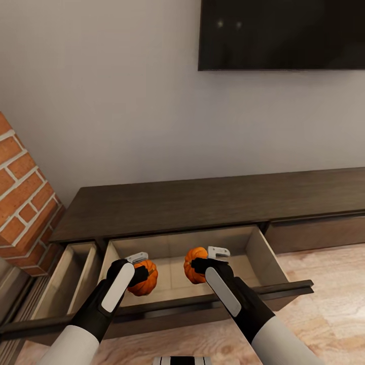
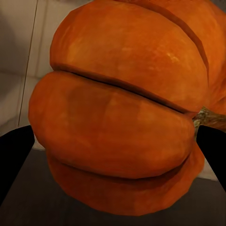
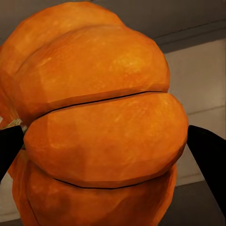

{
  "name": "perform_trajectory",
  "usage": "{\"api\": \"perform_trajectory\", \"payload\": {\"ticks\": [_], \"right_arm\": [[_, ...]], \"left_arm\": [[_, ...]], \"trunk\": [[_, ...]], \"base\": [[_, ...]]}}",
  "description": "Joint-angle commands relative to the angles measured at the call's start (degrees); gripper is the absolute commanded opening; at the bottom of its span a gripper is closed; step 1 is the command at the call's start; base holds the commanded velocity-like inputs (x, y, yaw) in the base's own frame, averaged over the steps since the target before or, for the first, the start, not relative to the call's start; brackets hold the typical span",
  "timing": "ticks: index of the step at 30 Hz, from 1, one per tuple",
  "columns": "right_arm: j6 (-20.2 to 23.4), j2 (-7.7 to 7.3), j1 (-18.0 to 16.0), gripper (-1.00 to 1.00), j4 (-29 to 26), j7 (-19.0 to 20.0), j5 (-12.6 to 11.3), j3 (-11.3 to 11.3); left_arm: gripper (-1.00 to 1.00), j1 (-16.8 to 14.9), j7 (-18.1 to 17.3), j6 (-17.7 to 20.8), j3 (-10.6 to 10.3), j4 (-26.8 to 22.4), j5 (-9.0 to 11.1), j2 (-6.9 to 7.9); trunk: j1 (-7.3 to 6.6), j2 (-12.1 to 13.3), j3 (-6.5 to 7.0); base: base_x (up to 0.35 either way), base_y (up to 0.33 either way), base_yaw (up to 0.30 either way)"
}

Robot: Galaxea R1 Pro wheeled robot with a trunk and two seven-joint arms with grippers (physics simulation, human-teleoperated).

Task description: Place each of the two pumpkins and all three candles from the living room inside a cabinet in the living room (use any cabinet), then make sure every cabinet is closed, and position the cauldron so it is next to a table in the living room.

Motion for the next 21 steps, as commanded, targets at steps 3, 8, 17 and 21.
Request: {"api": "perform_trajectory", "payload": {"ticks": [3,8,17,21], "right_arm": [[0.1,-0.02,-0.1,-1.00,-0.1,-0.6,-0.4,0.1],[0.3,0.15,-0.1,-1.00,-0.1,-0.6,-0.5,0.1],[1.0,0.31,-0.1,-1.00,-0.1,-1.9,-0.5,0.1],[0.9,0.51,-0.1,-1.00,-0.1,-2.1,-0.5,0.1]], "left_arm": [[-1.00,0.0,0.7,0.0,0.0,-0.1,0.5,0.01],[-1.00,0.0,0.7,0.1,0.0,-0.1,0.5,0.02],[-1.00,0.0,0.6,0.3,0.2,0.2,1.2,0.05],[-1.00,0.0,0.8,0.2,0.3,0.1,0.9,0.08]], "trunk": [[0.00,0.0,-0.05],[0.00,0.0,-0.05],[0.93,-1.7,-0.98],[0.93,-1.7,-0.98]], "base": [[0.042,0.000,0.000],[0.009,0.000,0.000],[0.000,0.000,0.000],[0.000,0.000,0.000]]}}
